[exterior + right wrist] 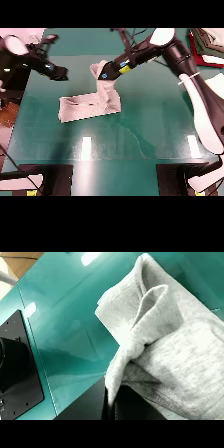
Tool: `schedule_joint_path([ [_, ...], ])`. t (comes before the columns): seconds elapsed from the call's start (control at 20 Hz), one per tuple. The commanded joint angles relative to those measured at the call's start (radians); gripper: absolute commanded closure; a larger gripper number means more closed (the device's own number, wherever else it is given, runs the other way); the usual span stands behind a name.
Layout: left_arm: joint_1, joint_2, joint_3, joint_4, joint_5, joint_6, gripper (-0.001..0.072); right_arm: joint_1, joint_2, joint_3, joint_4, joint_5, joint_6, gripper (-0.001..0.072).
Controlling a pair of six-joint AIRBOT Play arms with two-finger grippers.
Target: Fold the shirts.
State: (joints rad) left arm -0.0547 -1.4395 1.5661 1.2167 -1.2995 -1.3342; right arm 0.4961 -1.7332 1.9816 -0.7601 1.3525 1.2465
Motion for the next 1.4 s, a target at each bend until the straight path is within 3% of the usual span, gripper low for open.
schedule_joint_path([
  [0.0,0.108,0.100,0.000,0.033,-0.058,0.000,0.0682,0.082,-0.066,-0.001,0.000,-0.085,-0.031,0.0700],
  [0.25,0.136,0.129,0.003,0.024,-0.122,-0.001,0.0682,0.235,-0.216,0.023,0.001,-0.281,-0.106,0.0673],
  [0.35,0.136,0.129,0.002,0.014,-0.122,-0.002,0.0682,0.302,-0.305,0.100,0.035,-0.340,-0.106,0.0334],
  [0.4,0.136,0.129,0.003,0.014,-0.123,-0.002,0.0682,0.333,-0.334,0.124,0.058,-0.380,-0.106,0.0251],
  [0.6,0.137,0.129,0.003,0.013,-0.124,-0.001,0.0682,0.328,-0.254,0.004,0.046,-0.430,-0.105,0.0240],
  [1.05,0.136,0.127,0.002,0.013,-0.105,0.003,0.0681,-0.122,0.013,-0.412,-0.060,-0.207,0.006,0.0239],
  [1.15,0.136,0.126,0.002,0.008,-0.093,0.003,0.0682,-0.191,0.018,-0.482,-0.017,-0.193,0.011,0.0045],
  [1.35,0.136,0.125,-0.001,0.002,-0.087,0.004,0.0681,-0.231,0.006,-0.621,0.074,-0.243,0.013,0.0041],
])
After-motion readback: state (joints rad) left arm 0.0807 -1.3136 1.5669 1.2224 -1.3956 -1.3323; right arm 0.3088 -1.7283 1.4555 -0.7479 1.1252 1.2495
